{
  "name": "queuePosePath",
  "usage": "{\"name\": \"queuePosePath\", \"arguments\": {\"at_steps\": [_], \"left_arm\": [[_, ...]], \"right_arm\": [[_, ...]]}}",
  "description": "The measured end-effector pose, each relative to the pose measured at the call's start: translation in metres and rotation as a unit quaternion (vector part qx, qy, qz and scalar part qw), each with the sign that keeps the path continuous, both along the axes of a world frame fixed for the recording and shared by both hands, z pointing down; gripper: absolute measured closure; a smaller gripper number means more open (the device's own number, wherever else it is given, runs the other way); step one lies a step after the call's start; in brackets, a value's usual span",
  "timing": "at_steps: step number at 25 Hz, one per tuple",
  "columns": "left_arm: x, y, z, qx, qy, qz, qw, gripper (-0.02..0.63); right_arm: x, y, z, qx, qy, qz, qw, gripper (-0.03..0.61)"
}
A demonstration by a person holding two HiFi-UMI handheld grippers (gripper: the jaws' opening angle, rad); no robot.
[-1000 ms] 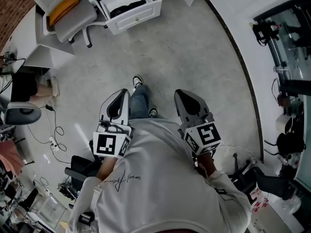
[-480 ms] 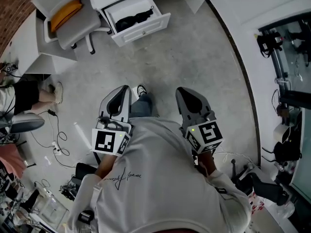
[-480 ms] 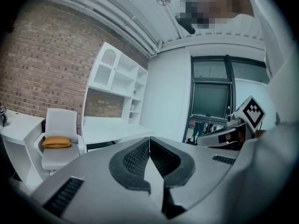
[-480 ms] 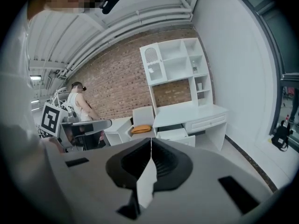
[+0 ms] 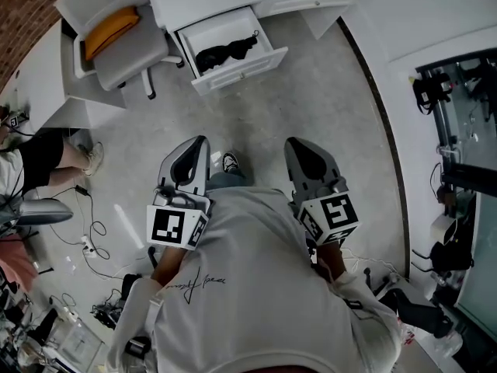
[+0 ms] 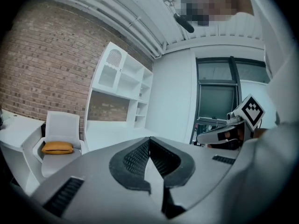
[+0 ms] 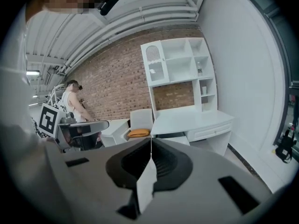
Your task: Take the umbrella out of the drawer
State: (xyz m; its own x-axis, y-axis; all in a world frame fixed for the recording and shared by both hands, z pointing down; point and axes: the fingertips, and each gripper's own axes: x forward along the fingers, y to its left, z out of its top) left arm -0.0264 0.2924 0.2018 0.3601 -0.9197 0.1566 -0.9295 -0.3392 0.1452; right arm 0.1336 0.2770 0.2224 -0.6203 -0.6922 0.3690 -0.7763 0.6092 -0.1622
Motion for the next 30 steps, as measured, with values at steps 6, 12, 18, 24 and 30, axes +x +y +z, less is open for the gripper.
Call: {"name": "queuePosePath", "arguments": {"at_steps": [6,12,18,24,30], "left_arm": [[-0.020,-0.022,0.002,-0.003,0.019,-0.006,0.9998,0.597],[-0.028,-0.037,0.006,-0.012,0.040,-0.020,0.9989,0.597],[-0.030,-0.055,0.001,0.004,0.054,-0.027,0.9982,0.597],[-0.032,-0.095,0.000,0.006,0.038,-0.052,0.9979,0.597],[-0.026,-0.154,0.001,-0.001,0.030,-0.078,0.9965,0.597]], "right_arm": [[-0.016,-0.021,-0.008,0.008,0.014,-0.003,1.000,0.552],[-0.022,-0.036,-0.016,0.013,0.022,-0.014,1.000,0.552],[-0.032,-0.066,-0.012,0.015,0.018,-0.040,0.999,0.552],[-0.037,-0.119,-0.013,0.023,0.010,-0.059,0.998,0.552],[-0.037,-0.179,-0.008,0.045,0.036,-0.106,0.993,0.554]]}}
